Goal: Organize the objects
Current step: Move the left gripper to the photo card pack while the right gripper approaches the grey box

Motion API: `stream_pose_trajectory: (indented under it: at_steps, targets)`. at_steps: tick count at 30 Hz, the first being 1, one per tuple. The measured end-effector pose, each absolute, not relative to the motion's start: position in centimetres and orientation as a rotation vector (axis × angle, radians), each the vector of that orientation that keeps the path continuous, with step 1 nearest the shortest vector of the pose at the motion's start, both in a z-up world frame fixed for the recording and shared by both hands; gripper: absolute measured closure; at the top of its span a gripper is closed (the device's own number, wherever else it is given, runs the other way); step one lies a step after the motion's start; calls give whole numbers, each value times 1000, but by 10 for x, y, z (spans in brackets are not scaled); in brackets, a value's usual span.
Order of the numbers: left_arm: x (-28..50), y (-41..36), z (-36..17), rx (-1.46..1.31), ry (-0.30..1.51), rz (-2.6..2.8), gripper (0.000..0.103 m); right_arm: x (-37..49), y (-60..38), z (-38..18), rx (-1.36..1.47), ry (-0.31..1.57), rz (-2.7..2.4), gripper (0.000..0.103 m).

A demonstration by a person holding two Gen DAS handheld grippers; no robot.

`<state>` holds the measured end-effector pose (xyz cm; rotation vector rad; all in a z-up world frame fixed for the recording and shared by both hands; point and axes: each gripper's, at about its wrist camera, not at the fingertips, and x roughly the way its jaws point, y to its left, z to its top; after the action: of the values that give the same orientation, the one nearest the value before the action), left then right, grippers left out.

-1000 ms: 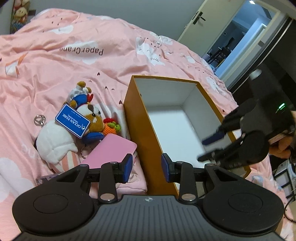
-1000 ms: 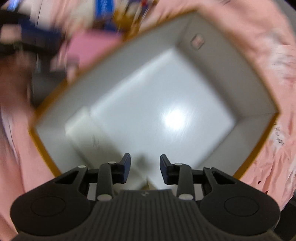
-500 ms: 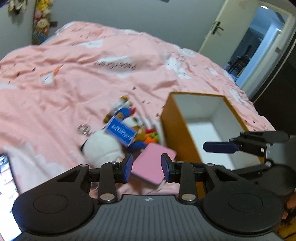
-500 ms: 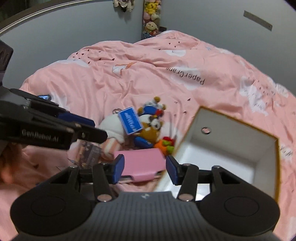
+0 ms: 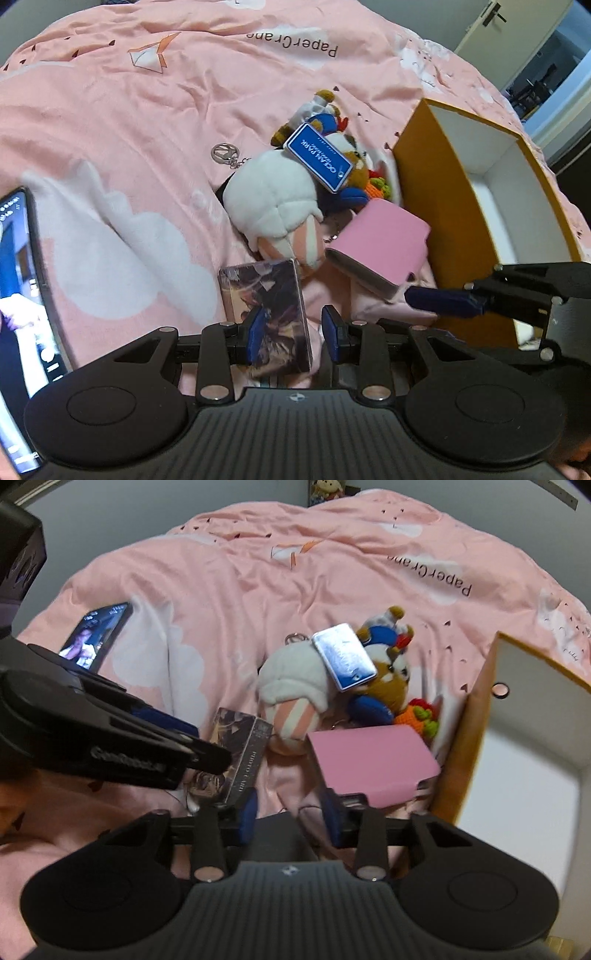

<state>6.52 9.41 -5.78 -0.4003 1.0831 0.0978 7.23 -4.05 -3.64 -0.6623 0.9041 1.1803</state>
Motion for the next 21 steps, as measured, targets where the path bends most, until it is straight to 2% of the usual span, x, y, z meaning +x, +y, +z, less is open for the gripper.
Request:
stream_pose_trajectory:
  at_steps: [4,8,11,15,19,21]
  targets:
    - [76,87,-70,-366,1099,155,62,72,-40,-45,-697,907,1133,75]
    - [85,75,-76,-283,1115,201,52,79,-46,-46,-687,909,1095,75]
    - [92,69,-82,-227,1130,245,50,81,-48,-47,-687,898,1079,76]
    - [97,67,-91,-194,1150,275,39,80,-49,-48,-697,888,1076,75]
    - [98,66,-94,-174,1154,280,40,78,-49,-50,-709,883,1073,73]
    - [96,67,-92,-181,1149,272,45,78,-49,-49,-712,875,1074,73]
